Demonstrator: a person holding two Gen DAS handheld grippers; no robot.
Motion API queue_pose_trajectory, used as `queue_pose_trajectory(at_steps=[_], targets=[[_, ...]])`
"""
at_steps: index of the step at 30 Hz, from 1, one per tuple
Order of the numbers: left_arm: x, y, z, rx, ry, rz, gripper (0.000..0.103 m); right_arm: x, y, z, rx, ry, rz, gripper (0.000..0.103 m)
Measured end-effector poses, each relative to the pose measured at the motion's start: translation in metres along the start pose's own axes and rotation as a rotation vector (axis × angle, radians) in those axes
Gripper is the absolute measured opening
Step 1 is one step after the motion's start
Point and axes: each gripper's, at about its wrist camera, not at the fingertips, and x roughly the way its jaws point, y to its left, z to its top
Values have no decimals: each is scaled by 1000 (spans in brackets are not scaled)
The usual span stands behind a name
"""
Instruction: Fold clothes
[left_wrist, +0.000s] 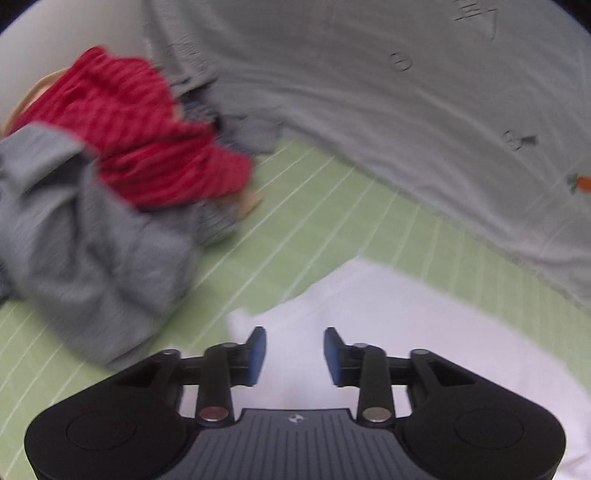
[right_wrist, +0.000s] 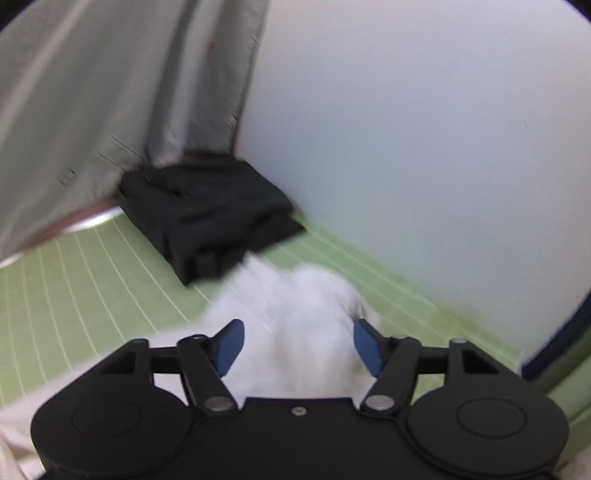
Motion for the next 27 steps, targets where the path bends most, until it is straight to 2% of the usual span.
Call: queue_pose_trajectory(at_steps=[2, 4, 6, 9, 16, 18, 21, 27], targets=[[3, -24, 5, 16, 1, -37, 57, 2, 6, 3, 13, 0, 16, 75], [10, -57, 5, 71, 16, -86, 60, 5, 11, 3, 28, 8, 26, 79], [18, -92, 5, 135, 35, -135, 73, 10, 13, -4, 33, 38, 32, 80], [30, -141, -2, 203, 77, -181, 75, 17, 14, -18, 37, 87, 42, 81], [61, -226, -24, 117, 225, -293, 79, 23, 1, -38, 16, 147, 49, 82], [64, -250, -33, 124, 242, -283, 82, 26, -1, -38, 15, 148, 45, 83], [63, -278, -48, 196, 236, -217, 84, 32, -4, -38, 28, 152, 40, 83], [59, -301, -68, 320, 224, -159, 87, 36, -3, -39, 18, 148, 34, 83]])
